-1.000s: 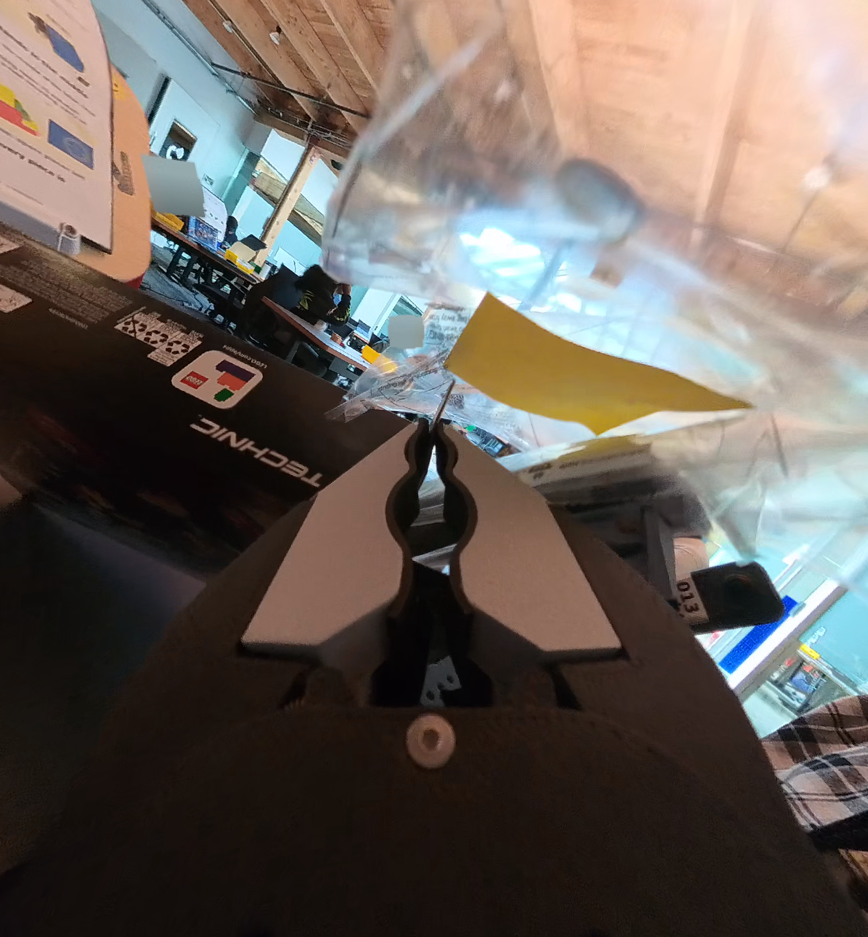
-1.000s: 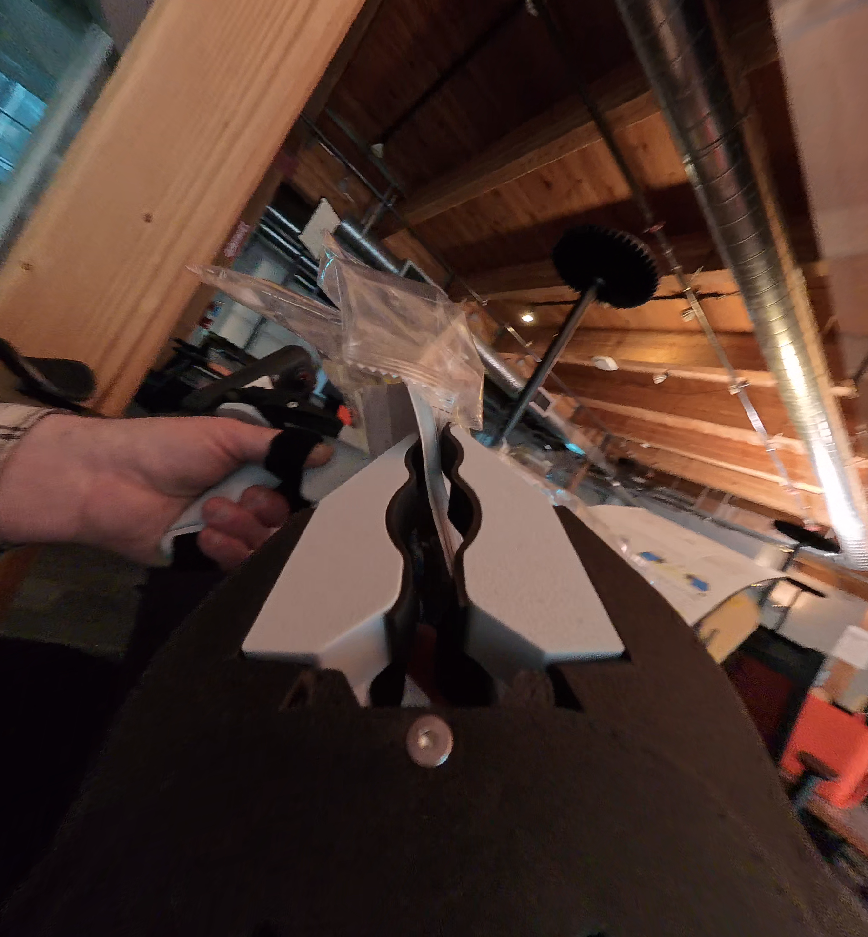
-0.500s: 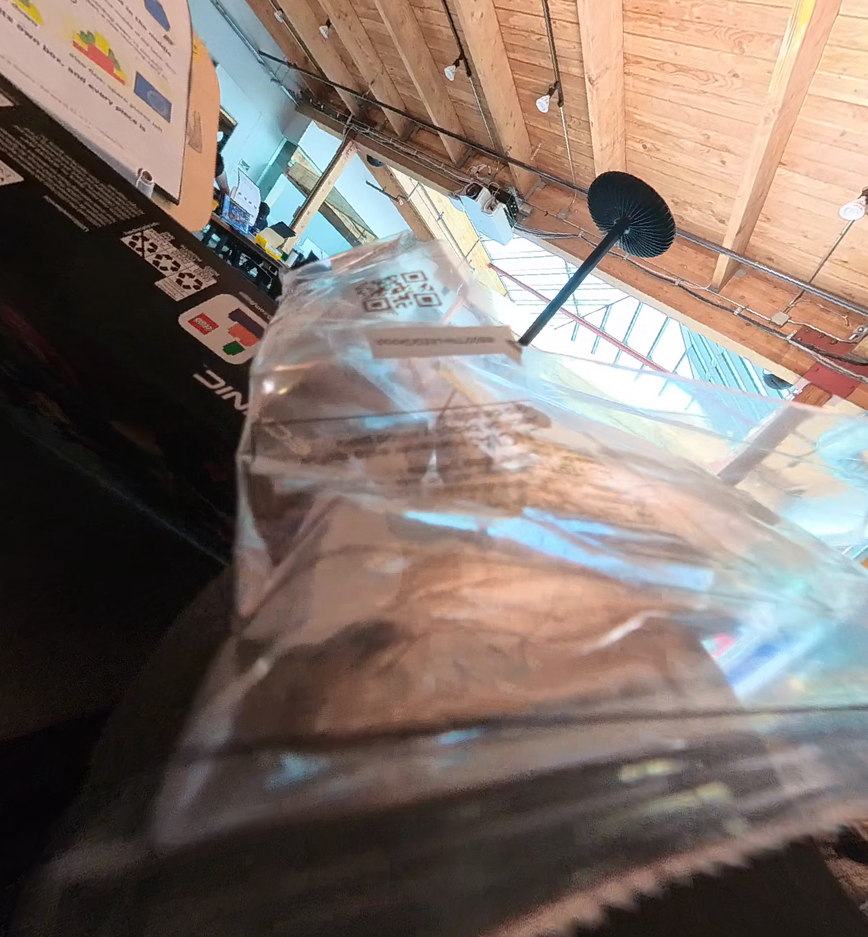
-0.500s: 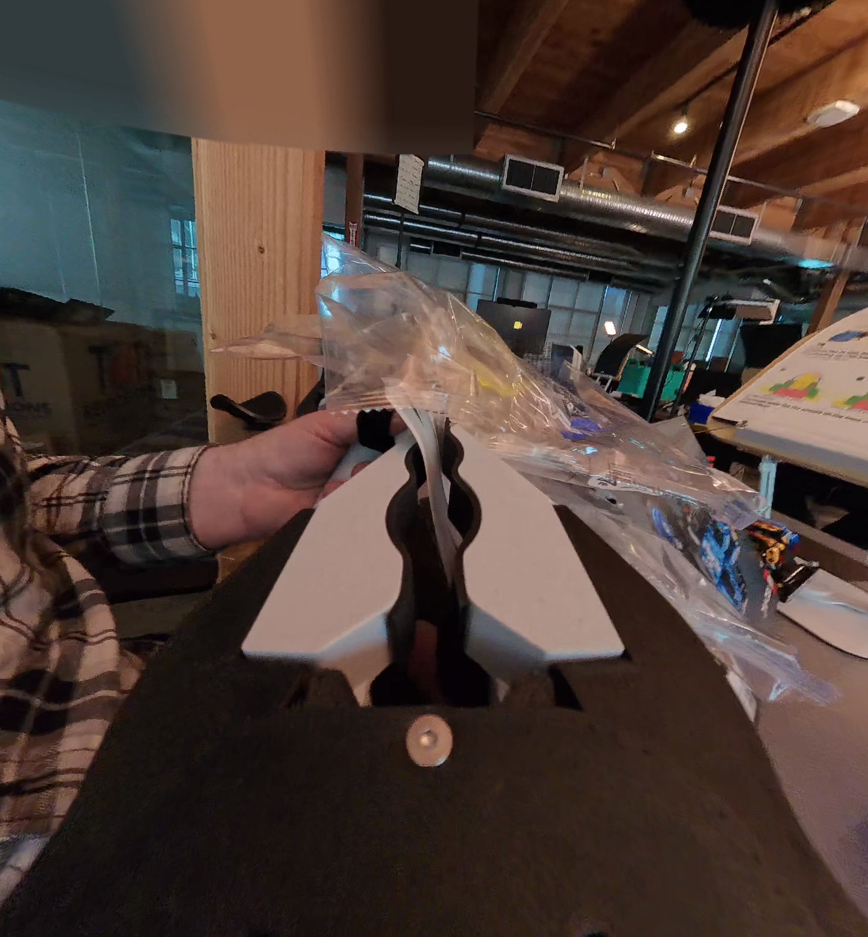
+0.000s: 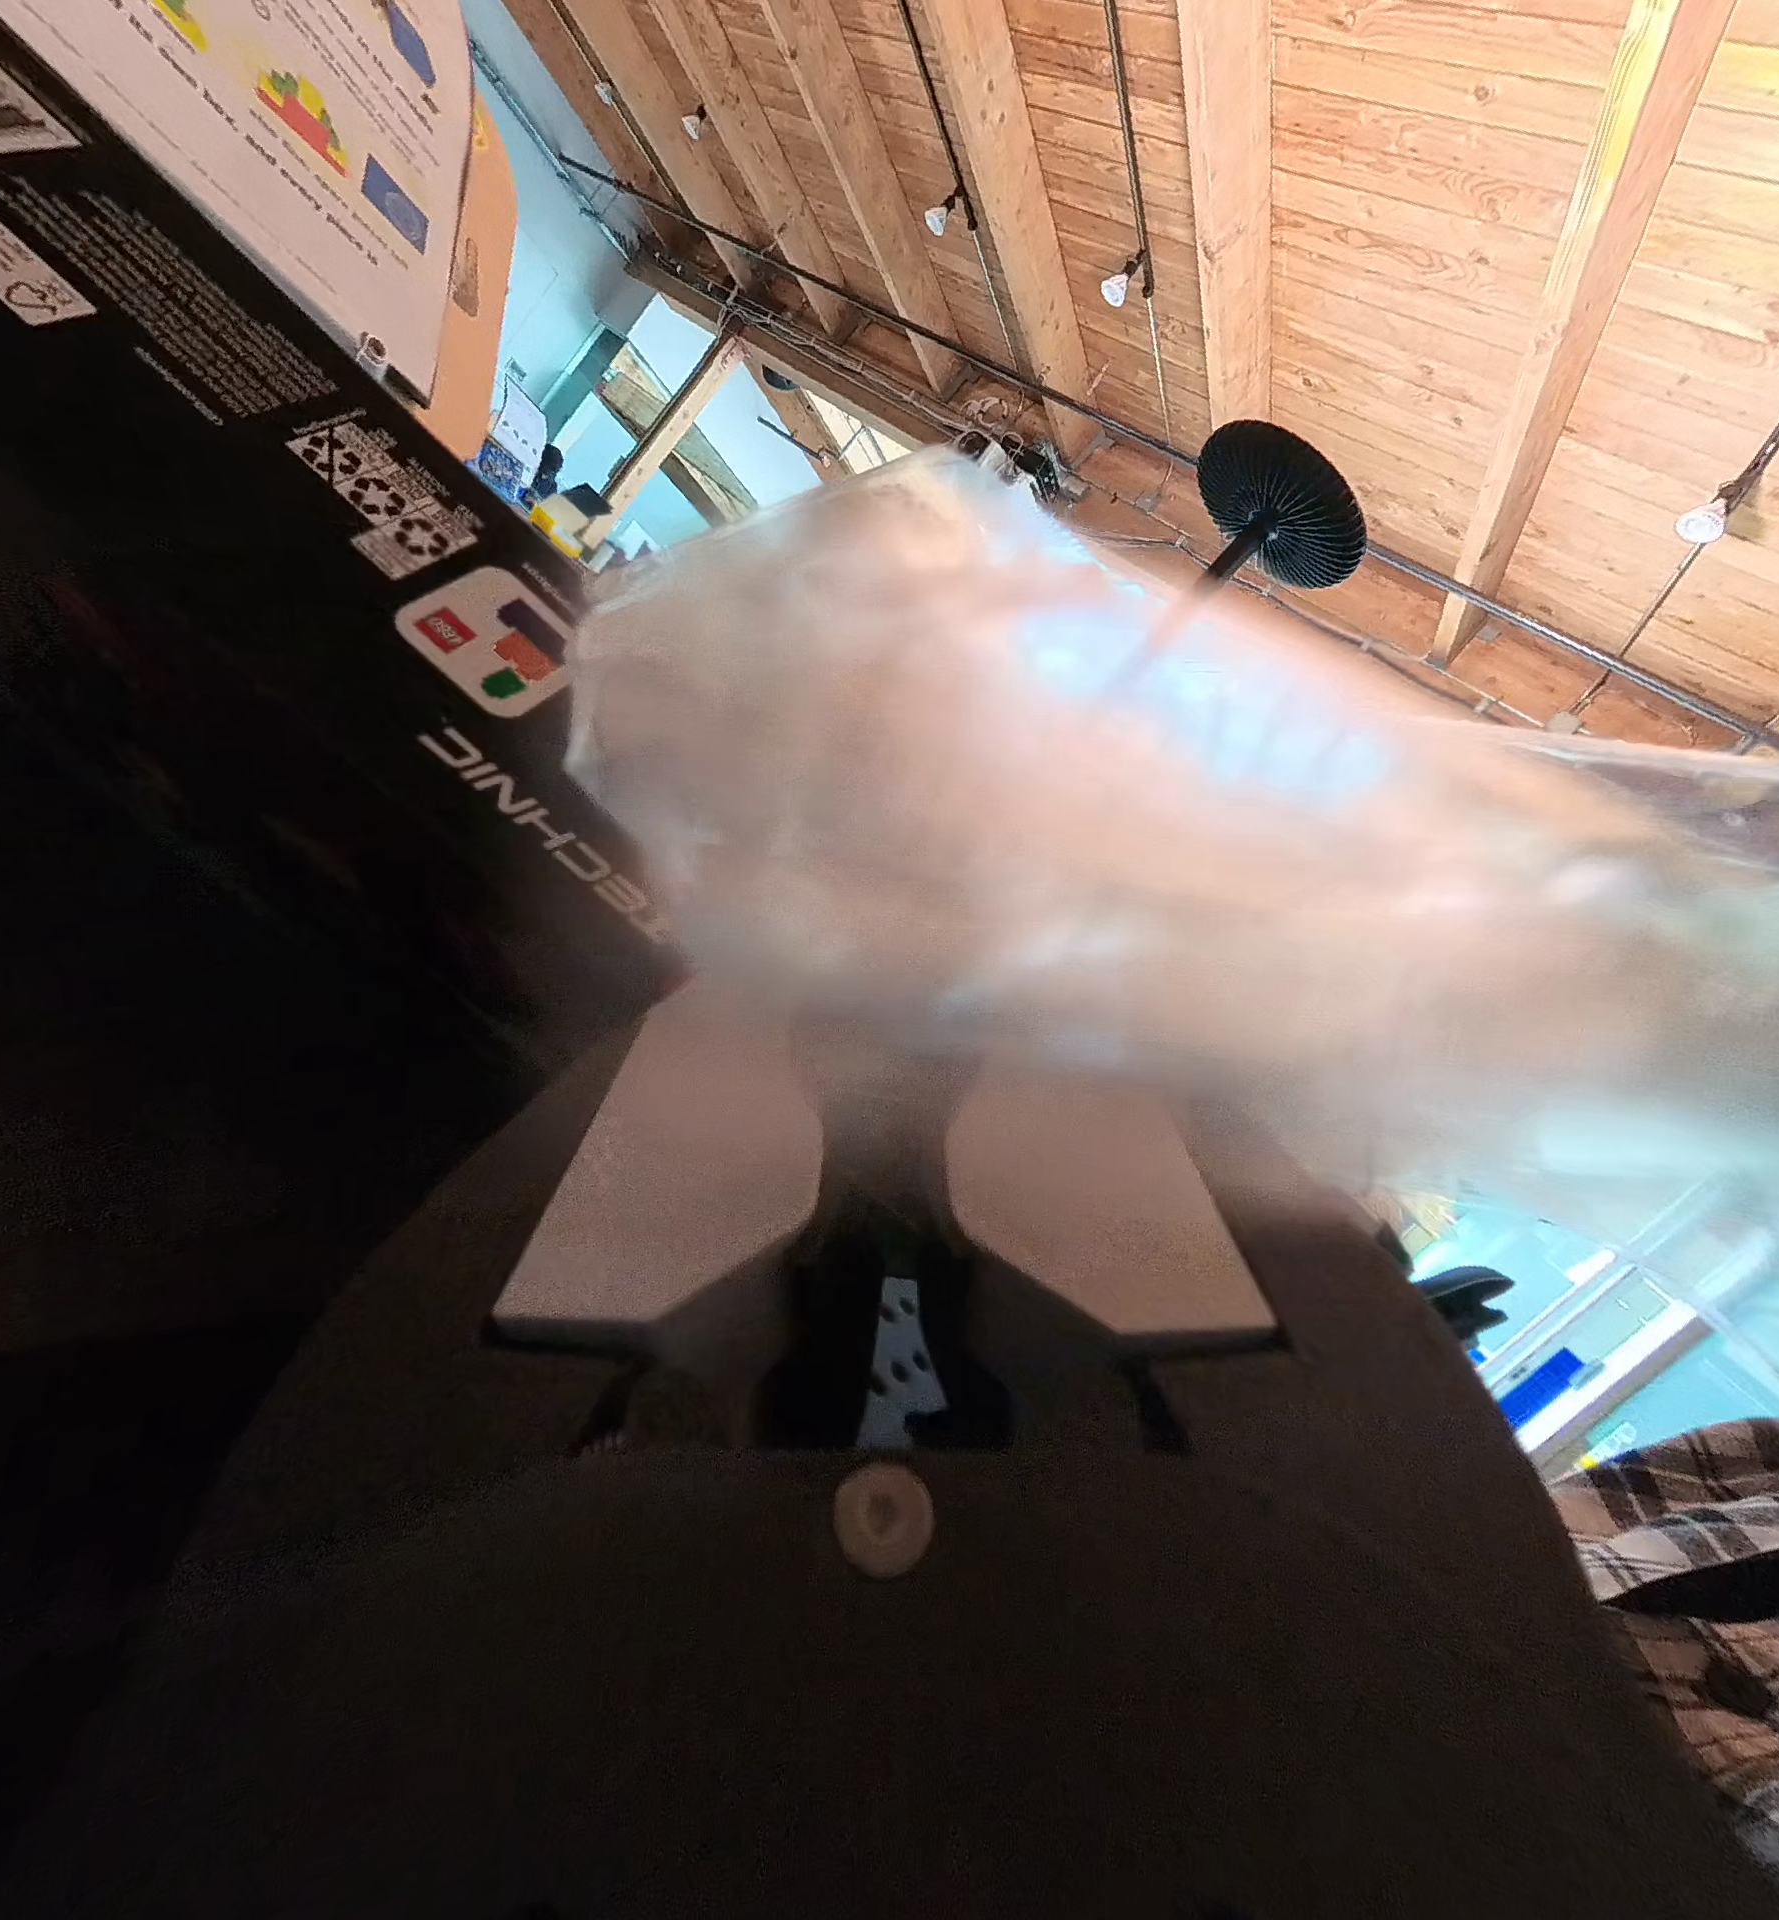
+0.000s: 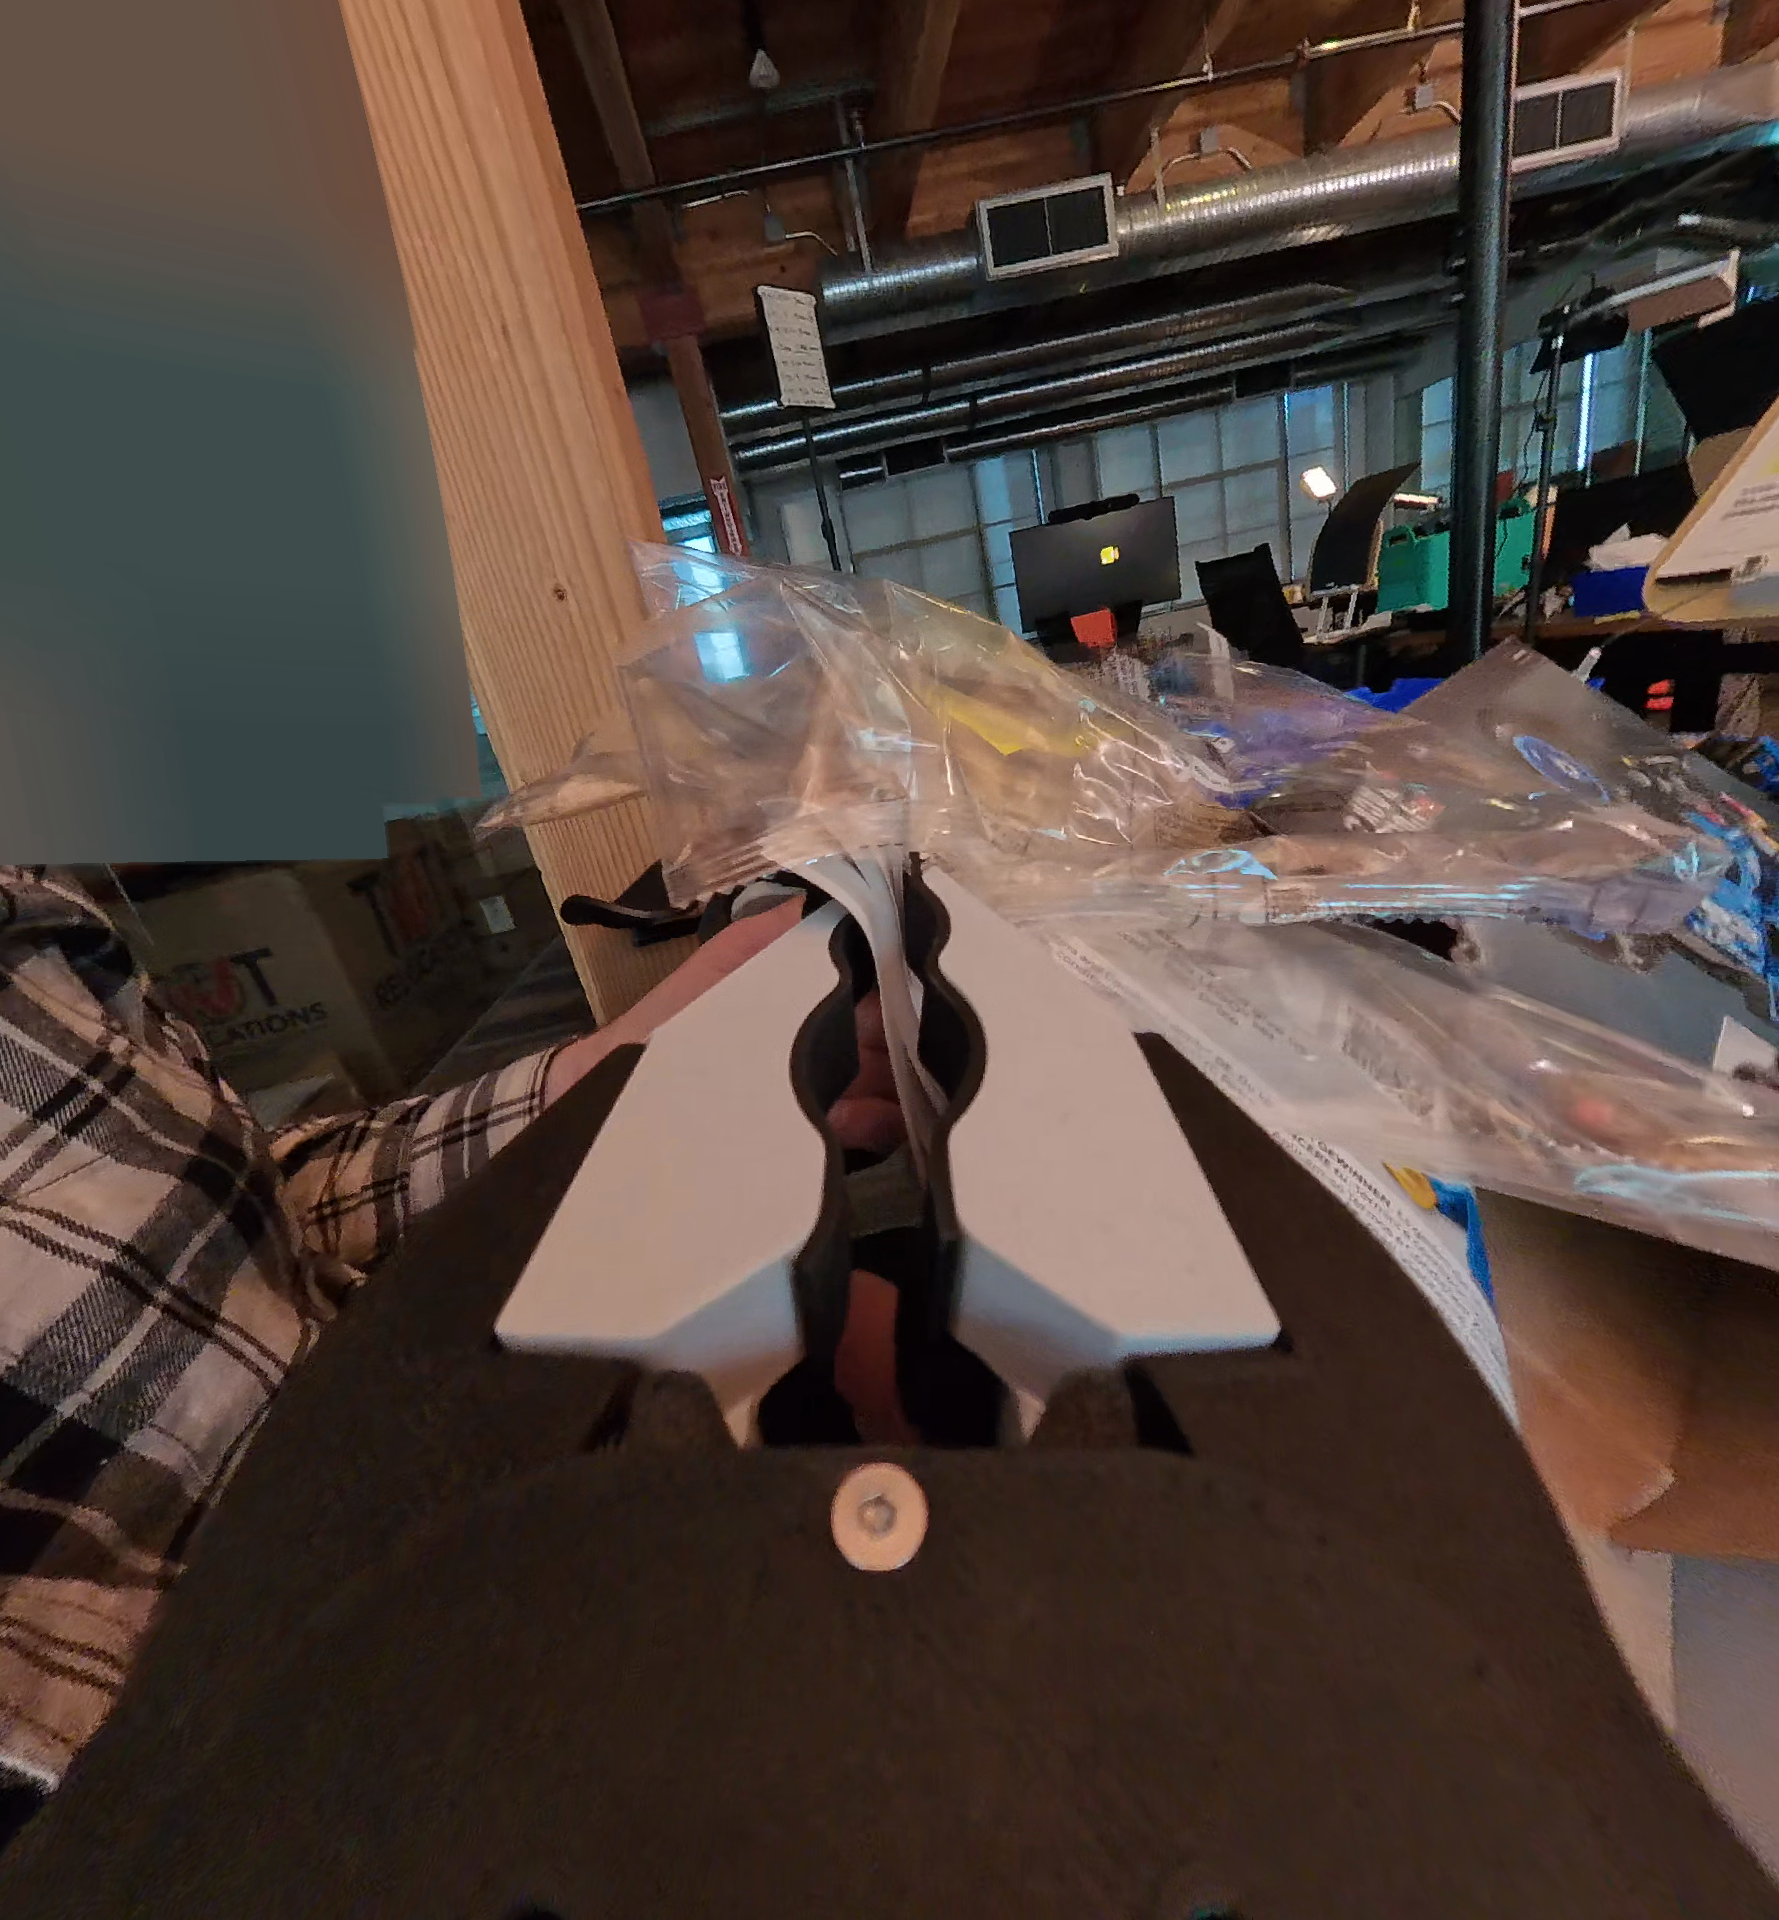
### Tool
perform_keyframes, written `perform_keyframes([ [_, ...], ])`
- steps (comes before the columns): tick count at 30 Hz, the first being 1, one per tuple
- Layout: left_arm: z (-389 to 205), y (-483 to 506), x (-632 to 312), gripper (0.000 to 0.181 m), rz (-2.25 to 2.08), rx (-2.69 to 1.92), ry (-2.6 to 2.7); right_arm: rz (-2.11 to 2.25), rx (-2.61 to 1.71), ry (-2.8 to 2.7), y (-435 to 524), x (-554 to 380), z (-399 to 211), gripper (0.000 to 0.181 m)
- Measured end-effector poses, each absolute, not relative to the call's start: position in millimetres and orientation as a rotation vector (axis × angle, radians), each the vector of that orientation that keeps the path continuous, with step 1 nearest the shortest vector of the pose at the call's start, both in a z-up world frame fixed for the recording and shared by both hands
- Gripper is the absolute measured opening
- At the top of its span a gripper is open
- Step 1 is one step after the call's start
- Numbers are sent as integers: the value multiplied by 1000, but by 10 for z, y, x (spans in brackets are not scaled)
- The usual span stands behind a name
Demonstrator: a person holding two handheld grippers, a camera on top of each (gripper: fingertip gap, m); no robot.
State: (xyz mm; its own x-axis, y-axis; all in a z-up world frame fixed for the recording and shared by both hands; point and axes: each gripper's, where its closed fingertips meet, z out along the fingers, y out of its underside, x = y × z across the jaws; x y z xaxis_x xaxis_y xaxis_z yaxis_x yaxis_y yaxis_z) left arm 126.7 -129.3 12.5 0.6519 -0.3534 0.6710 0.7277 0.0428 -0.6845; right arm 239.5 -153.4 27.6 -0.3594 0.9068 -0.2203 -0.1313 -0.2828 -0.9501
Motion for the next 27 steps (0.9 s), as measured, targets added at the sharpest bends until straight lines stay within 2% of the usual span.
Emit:
perform_keyframes([
  [1,107,-1300,1257,2,-859,-1279,-368,1761,-1095,-1176,-1503,2392,261,3],
  [8,50,-1351,1231,5,-862,-1273,-376,1735,-1267,-1239,-1310,2428,88,2],
  [14,17,-1365,1237,1,-878,-1272,-375,1636,-1381,-1400,-1115,2410,-146,2],
  [27,-159,-1452,1191,2,-937,-1288,-394,1481,-976,-1699,-1131,2339,-135,2],
])
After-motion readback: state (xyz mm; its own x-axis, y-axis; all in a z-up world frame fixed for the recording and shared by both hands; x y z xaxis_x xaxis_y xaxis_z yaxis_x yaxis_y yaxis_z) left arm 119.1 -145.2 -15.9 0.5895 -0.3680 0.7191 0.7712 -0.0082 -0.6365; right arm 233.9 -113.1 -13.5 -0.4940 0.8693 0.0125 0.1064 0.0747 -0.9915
